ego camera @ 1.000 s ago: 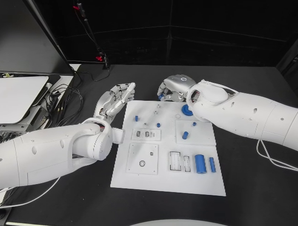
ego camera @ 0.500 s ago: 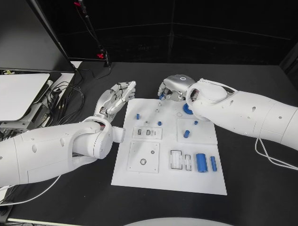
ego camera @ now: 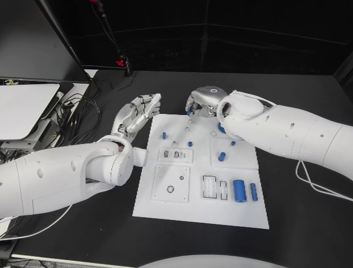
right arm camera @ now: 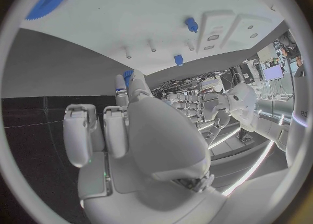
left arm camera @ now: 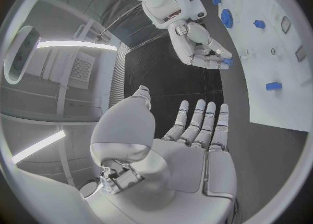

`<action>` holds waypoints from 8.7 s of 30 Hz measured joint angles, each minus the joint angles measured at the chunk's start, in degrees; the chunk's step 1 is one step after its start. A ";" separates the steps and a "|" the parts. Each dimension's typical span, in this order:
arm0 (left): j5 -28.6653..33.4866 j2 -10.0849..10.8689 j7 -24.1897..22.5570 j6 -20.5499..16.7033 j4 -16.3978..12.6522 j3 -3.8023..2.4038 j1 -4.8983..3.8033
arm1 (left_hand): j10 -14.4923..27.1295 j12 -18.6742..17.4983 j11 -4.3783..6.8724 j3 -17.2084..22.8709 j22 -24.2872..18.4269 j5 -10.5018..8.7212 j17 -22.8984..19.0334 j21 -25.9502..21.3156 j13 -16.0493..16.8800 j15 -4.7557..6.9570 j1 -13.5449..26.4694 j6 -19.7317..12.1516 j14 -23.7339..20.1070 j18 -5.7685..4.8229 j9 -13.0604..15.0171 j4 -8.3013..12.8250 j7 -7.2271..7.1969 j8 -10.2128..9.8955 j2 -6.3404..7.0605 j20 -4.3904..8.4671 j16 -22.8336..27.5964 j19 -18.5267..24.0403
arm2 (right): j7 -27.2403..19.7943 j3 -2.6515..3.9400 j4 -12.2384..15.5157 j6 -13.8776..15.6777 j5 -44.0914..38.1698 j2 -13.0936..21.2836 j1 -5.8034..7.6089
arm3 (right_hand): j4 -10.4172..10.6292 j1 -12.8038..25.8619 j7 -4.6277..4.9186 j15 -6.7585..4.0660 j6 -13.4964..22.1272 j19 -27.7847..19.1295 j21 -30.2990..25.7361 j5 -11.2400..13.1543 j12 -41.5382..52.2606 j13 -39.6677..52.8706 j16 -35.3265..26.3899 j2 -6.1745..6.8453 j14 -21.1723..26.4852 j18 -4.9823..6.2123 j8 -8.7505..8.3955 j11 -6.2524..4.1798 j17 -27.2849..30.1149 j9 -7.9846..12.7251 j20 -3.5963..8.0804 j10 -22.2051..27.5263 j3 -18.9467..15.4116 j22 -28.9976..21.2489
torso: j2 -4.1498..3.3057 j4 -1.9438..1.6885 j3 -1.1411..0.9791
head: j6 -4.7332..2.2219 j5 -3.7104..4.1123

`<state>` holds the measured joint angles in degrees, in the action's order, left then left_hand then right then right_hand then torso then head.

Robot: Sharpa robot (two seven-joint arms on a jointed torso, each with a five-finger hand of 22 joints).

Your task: Assemble the parts on the task board

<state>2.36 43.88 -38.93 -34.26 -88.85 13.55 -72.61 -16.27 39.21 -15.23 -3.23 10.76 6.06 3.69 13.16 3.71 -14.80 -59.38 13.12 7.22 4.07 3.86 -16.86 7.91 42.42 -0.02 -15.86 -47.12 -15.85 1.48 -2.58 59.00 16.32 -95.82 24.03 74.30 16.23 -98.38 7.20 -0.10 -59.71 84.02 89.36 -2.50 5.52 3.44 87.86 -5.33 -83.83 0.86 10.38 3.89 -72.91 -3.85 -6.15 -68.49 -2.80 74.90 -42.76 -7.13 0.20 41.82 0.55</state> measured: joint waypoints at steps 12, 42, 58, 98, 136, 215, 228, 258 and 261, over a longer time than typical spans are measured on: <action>0.00 0.03 0.00 -0.01 -0.02 0.00 -0.02 | 0.00 0.00 0.00 0.00 0.04 0.00 0.00 0.00 0.00 0.00 0.00 0.00 0.00 0.00 0.00 0.00 0.00 0.00 0.00 0.00 0.00 0.00 | 0.00 0.00 -1.08 -1.55 -0.15 -0.38 -0.36 | 0.16 0.00 0.00 0.22 0.19 0.00 0.00 0.02 -0.27 0.00 0.00 0.00 -0.22 0.00 0.01 0.00 0.11 0.00 0.00 0.00 0.15 0.00 | 0.01 0.13 0.12 | 0.26 -0.16; 0.00 0.03 0.00 -0.03 0.06 0.00 -0.03 | 0.00 0.00 0.00 0.00 0.03 0.22 0.00 0.00 0.00 0.00 0.00 0.00 0.00 0.00 0.00 0.00 0.00 0.00 0.00 0.00 0.00 0.00 | -0.33 0.00 -3.27 -2.52 -0.28 -1.96 -1.36 | 0.14 0.00 0.26 0.21 0.17 0.00 0.00 -0.01 -0.75 0.00 0.00 0.00 -0.22 0.00 -0.47 0.21 0.31 0.07 0.00 -0.21 0.13 0.00 | -0.05 0.12 0.20 | 0.43 -0.16; 0.00 0.06 0.00 -0.02 0.02 0.00 -0.05 | 0.00 0.00 0.00 0.00 0.03 0.22 0.00 0.00 0.00 0.00 0.00 0.00 0.00 0.00 0.00 0.00 0.00 0.00 0.00 0.00 0.00 0.00 | -0.48 -0.02 -3.91 -2.54 -0.30 -2.34 -1.53 | 0.15 0.31 0.30 0.56 0.29 -0.09 0.00 0.01 -1.75 0.00 0.00 0.31 -0.17 0.00 -0.98 0.67 0.34 0.05 -0.34 0.26 0.47 0.00 | -0.07 0.12 0.23 | 0.64 -0.29; -0.01 -0.29 0.00 0.02 1.30 0.00 -0.08 | 0.00 0.00 0.00 0.00 0.07 0.47 0.00 0.00 0.00 0.00 -0.31 0.00 0.00 0.00 -0.01 0.00 0.00 0.00 -0.30 0.00 0.00 0.00 | -4.98 0.00 5.36 9.52 11.17 6.69 -1.87 | 0.09 10.14 1.77 1.92 8.28 -1.33 -5.36 -0.05 0.18 0.59 -3.45 4.13 -0.11 1.82 -6.41 2.23 14.39 -0.20 -1.74 6.72 -2.53 0.00 | 0.06 0.34 0.34 | -0.65 0.86; -0.01 -1.40 -0.03 1.06 3.37 0.00 0.49 | 0.00 0.23 0.00 0.00 0.15 2.15 0.00 0.44 0.00 0.00 -1.36 0.00 0.00 0.78 0.00 0.00 0.00 0.00 -1.36 0.00 -0.23 0.00 | -14.87 -0.17 17.23 7.64 40.11 23.63 -0.80 | -0.12 21.02 2.57 2.38 25.48 0.05 0.47 -8.30 84.33 71.50 2.00 1.84 -0.10 -0.49 12.90 1.24 -2.04 -4.04 -2.15 -15.55 -10.69 0.05 | -0.01 1.75 0.41 | -4.63 7.17; -0.02 -0.88 -0.03 1.29 3.25 0.00 0.51 | 0.00 0.22 0.00 -0.32 0.18 2.57 0.00 0.44 0.00 0.00 -1.59 0.00 0.00 0.77 -0.01 0.01 0.00 0.00 -1.59 0.00 -0.23 0.00 | 6.54 -0.09 9.11 -0.46 14.77 15.94 -3.79 | -0.02 21.02 3.00 3.25 23.75 0.01 0.48 -17.30 84.33 71.48 1.99 13.29 -0.22 -0.44 21.41 3.39 -2.00 -4.42 -3.71 -15.44 5.99 0.01 | 0.02 1.66 0.30 | -3.56 5.44; -0.02 -0.84 -0.03 1.28 3.21 0.00 0.50 | 0.00 0.22 0.00 -0.32 0.17 2.88 0.00 0.44 0.00 0.00 -1.82 0.00 0.00 0.77 -0.01 0.01 0.00 0.00 -1.81 0.00 -0.23 0.00 | 6.67 0.01 9.00 -0.58 14.73 15.81 -3.71 | -0.90 19.54 1.72 2.00 17.93 0.02 0.48 -17.09 84.33 71.48 1.99 11.22 -0.24 -0.44 16.67 1.83 -1.99 -2.13 -2.26 -15.54 7.52 0.00 | 0.02 1.68 0.31 | -3.32 5.21; -0.02 -0.81 -0.03 1.29 3.26 0.00 0.50 | 0.00 0.46 0.00 -0.48 0.17 2.88 0.00 0.43 0.00 0.00 -1.81 0.00 0.00 0.77 -0.01 0.18 0.00 0.00 -1.81 0.00 -0.23 0.00 | 6.16 -0.13 10.29 3.39 14.75 16.62 -4.25 | -3.83 15.65 1.11 -0.75 8.08 0.01 0.48 -16.14 84.33 71.48 1.99 8.68 -0.12 -0.43 8.67 -1.34 -1.99 0.11 0.42 -15.65 12.36 0.00 | 0.02 1.72 0.29 | -3.27 5.18; -0.02 -0.76 -0.03 1.30 3.24 0.00 0.50 | 0.00 0.46 0.00 -0.48 0.17 2.88 0.00 0.43 0.00 0.00 -1.81 0.00 0.00 0.77 0.00 0.18 0.00 0.00 -1.81 0.00 -0.23 0.00 | 5.74 -0.14 10.63 4.52 15.08 16.89 -4.28 | -3.91 15.65 1.13 -0.74 8.07 -0.19 0.48 -16.15 84.33 71.48 1.99 8.67 -0.12 -0.44 8.41 -1.34 -1.99 0.12 0.62 -15.66 12.44 0.00 | 0.02 1.72 0.27 | -3.35 5.01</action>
<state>2.34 43.12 -38.96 -32.97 -85.61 13.55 -72.11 -16.27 39.67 -15.23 -3.72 10.92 8.94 3.69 13.59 3.71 -14.80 -61.19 13.12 7.22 4.84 3.85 -16.69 7.91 42.42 -1.83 -15.86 -47.35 -15.86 7.22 -2.73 69.63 20.84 -80.75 40.92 70.02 12.32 -82.73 8.32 -0.84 -51.64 83.84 89.84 -18.65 89.86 74.92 89.86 3.34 -83.94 0.42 18.79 2.54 -74.90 -3.73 -5.52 -84.15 9.64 74.91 -42.74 -5.41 0.47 38.47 5.56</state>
